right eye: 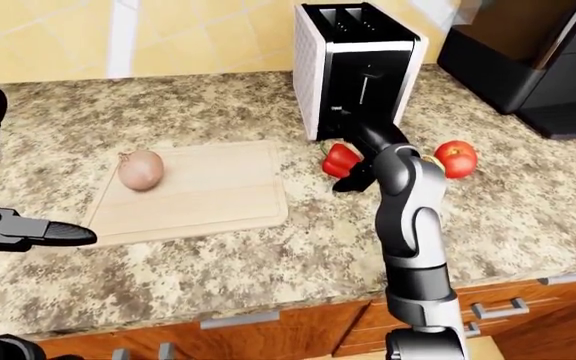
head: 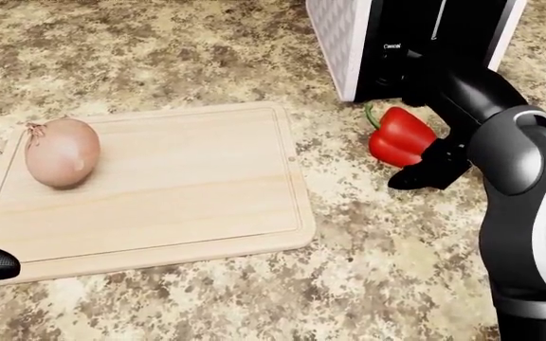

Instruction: Place the avocado, onion, tomato and bell pepper on the cutting board.

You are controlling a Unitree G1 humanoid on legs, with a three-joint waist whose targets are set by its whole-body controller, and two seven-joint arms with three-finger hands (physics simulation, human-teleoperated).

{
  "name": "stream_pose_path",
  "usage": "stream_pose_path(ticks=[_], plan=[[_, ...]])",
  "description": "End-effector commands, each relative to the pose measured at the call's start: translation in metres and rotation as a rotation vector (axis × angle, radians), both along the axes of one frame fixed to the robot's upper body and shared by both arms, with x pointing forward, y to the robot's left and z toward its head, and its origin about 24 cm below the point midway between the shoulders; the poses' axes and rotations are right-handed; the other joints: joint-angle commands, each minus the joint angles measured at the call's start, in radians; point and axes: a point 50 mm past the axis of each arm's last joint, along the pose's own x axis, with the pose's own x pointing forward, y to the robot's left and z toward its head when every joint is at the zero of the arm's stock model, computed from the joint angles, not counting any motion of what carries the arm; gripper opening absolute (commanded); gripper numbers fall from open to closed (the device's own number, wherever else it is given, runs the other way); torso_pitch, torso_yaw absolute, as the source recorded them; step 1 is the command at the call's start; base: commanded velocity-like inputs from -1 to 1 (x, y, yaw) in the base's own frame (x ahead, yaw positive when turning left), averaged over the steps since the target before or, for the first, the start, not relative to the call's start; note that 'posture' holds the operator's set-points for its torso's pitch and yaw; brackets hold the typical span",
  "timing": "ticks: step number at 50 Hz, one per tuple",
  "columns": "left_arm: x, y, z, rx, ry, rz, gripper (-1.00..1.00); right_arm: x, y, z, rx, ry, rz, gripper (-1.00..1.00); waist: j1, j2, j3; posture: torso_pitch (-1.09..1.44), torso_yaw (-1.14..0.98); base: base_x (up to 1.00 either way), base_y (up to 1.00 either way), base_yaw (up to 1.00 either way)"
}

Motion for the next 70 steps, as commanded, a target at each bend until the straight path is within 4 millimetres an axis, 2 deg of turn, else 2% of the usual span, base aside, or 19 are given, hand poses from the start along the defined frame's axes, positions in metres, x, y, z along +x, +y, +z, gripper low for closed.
stream_pose_path(ticks=[1, 21, 27, 41, 49, 56, 61, 70], plan=[[-0.003, 0.0, 0.006, 0.016, -0.046, 0.013, 1.0, -0.003, 0.0, 0.018, -0.011, -0.081, -0.002, 0.12, 0.0, 0.002, -0.022, 0.0, 0.0, 0.0, 0.0, 0.0], [-0.005, 0.001, 0.005, 0.022, -0.047, 0.017, 1.0, -0.005, 0.001, 0.016, -0.011, -0.076, 0.005, -0.19, 0.002, 0.0, -0.024, 0.0, 0.0, 0.0, 0.0, 0.0], [-0.006, 0.002, 0.005, 0.023, -0.045, 0.019, 1.0, -0.008, 0.004, 0.021, -0.013, -0.089, 0.018, -0.3, 0.003, 0.0, -0.024, 0.0, 0.0, 0.0, 0.0, 0.0], [-0.005, 0.001, 0.006, 0.016, -0.052, 0.02, 1.0, -0.015, 0.027, 0.051, -0.022, -0.137, 0.091, -0.47, -0.001, 0.005, -0.018, 0.0, 0.0, 0.0, 0.0, 0.0], [-0.005, 0.001, 0.009, 0.013, -0.059, 0.021, 1.0, -0.01, 0.054, 0.07, -0.007, -0.167, 0.169, -0.61, -0.004, 0.011, -0.016, 0.0, 0.0, 0.0, 0.0, 0.0], [-0.004, 0.001, 0.008, -0.001, -0.064, 0.022, 1.0, 0.002, 0.091, 0.086, 0.013, -0.194, 0.266, -0.65, -0.007, 0.019, -0.014, 0.0, 0.0, 0.0, 0.0, 0.0], [-0.005, 0.002, 0.008, -0.009, -0.063, 0.025, 1.0, 0.013, 0.116, 0.088, 0.017, -0.198, 0.327, -0.66, -0.008, 0.022, -0.014, 0.0, 0.0, 0.0, 0.0, 0.0], [-0.005, 0.002, 0.007, -0.01, -0.061, 0.024, 1.0, 0.024, 0.154, 0.079, 0.015, -0.182, 0.422, -0.69, -0.006, 0.026, -0.016, 0.0, 0.0, 0.0, 0.0, 0.0]])
